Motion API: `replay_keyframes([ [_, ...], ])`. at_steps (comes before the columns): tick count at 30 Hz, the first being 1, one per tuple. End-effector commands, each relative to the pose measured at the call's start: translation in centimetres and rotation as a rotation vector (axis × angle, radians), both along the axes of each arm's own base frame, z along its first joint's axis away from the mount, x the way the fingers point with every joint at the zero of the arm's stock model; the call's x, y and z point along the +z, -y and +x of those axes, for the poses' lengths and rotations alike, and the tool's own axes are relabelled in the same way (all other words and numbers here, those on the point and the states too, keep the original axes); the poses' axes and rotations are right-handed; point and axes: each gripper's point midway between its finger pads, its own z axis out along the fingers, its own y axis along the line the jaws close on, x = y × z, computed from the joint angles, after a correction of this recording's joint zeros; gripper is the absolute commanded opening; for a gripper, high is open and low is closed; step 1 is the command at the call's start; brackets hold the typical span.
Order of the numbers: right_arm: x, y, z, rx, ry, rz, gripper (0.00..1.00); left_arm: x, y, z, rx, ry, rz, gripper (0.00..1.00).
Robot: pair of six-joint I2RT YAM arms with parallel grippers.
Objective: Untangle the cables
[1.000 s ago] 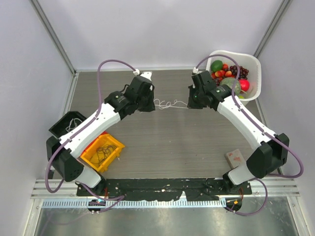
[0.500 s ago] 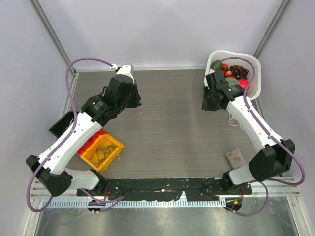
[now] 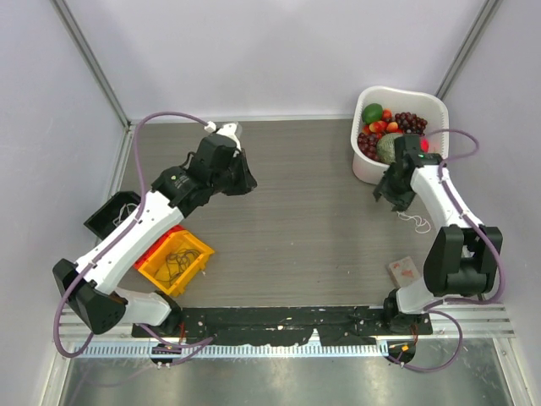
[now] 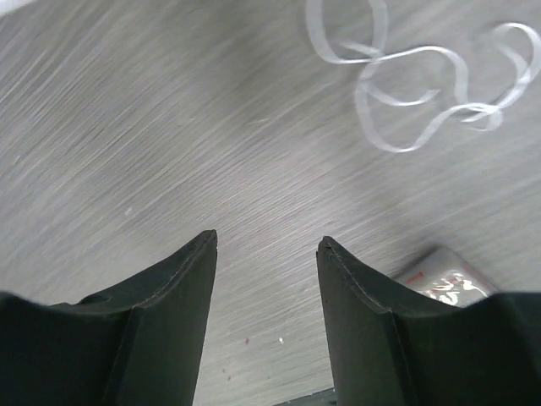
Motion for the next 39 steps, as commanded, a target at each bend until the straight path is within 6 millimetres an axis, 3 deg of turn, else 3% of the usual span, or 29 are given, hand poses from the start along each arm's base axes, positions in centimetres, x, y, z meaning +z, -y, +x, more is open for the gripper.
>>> replay_keyframes([
  [1, -0.4, 4.9, 0.1, -0.229, 0.0, 0.022, 0.56, 0.1, 1.7, -0.7, -0.071, -0.033, -0.078, 0.0],
  [2, -0.7, 5.7, -0.2, -0.257, -0.022, 0.015, 0.55, -0.1, 2.2, -1.4, -0.112, -0.058, -0.088, 0.01],
  [5, -0.2, 10.6, -0.6, -0.417, -0.022, -0.03, 0.5, -0.9, 2.4, -2.9, -0.173, -0.112, -0.084, 0.05],
  [8, -2.0, 13.4, -0.5, -0.534, -0.033, 0.035, 0.49, -1.6, 2.1, -4.6, -0.217, -0.155, -0.08, 0.12],
  [10, -3.6, 14.1, 0.1, -0.583, -0.017, 0.112, 0.47, -1.9, 1.6, -5.8, -0.239, -0.177, -0.071, 0.19],
  [15, -4.9, 15.5, 2.8, -0.554, 0.076, 0.117, 0.45, -1.6, -0.3, -8.1, -0.28, -0.191, -0.017, 0.36],
  [18, -6.3, 15.4, 3.8, -0.54, 0.122, 0.141, 0.45, -1.3, -1.7, -8.8, -0.281, -0.176, 0.026, 0.41],
  [21, -7.5, 13.4, 4.1, -0.541, 0.141, 0.247, 0.43, -1.2, -2.5, -9.1, -0.295, -0.166, 0.072, 0.43],
  [26, -11.4, 9.7, 1.4, -0.568, 0.065, 0.36, 0.39, -1.3, -2.5, -9.2, -0.328, -0.164, 0.095, 0.47],
  [28, -11.3, 8.2, 0.6, -0.526, 0.055, 0.342, 0.38, -1.4, -2.1, -9.2, -0.344, -0.169, 0.082, 0.47],
  [30, -9.7, 5.3, 0.2, -0.422, 0.077, 0.317, 0.38, -1.7, -1.6, -9.0, -0.347, -0.171, 0.066, 0.47],
  [34, -8.7, -4.1, -1.8, -0.217, 0.04, 0.404, 0.38, -2.0, -0.5, -8.0, -0.341, -0.165, 0.035, 0.48],
  [35, -8.7, -8.1, -3.0, -0.107, 0.012, 0.42, 0.38, -2.1, -0.2, -7.9, -0.341, -0.168, 0.032, 0.48],
  [36, -8.4, -10.0, -3.6, -0.089, 0.007, 0.439, 0.38, -2.2, 0.0, -7.7, -0.343, -0.171, 0.03, 0.49],
  [39, -6.6, -20.0, -6.3, 0.185, 0.002, 0.506, 0.39, -2.6, 0.3, -7.3, -0.343, -0.18, 0.033, 0.5],
])
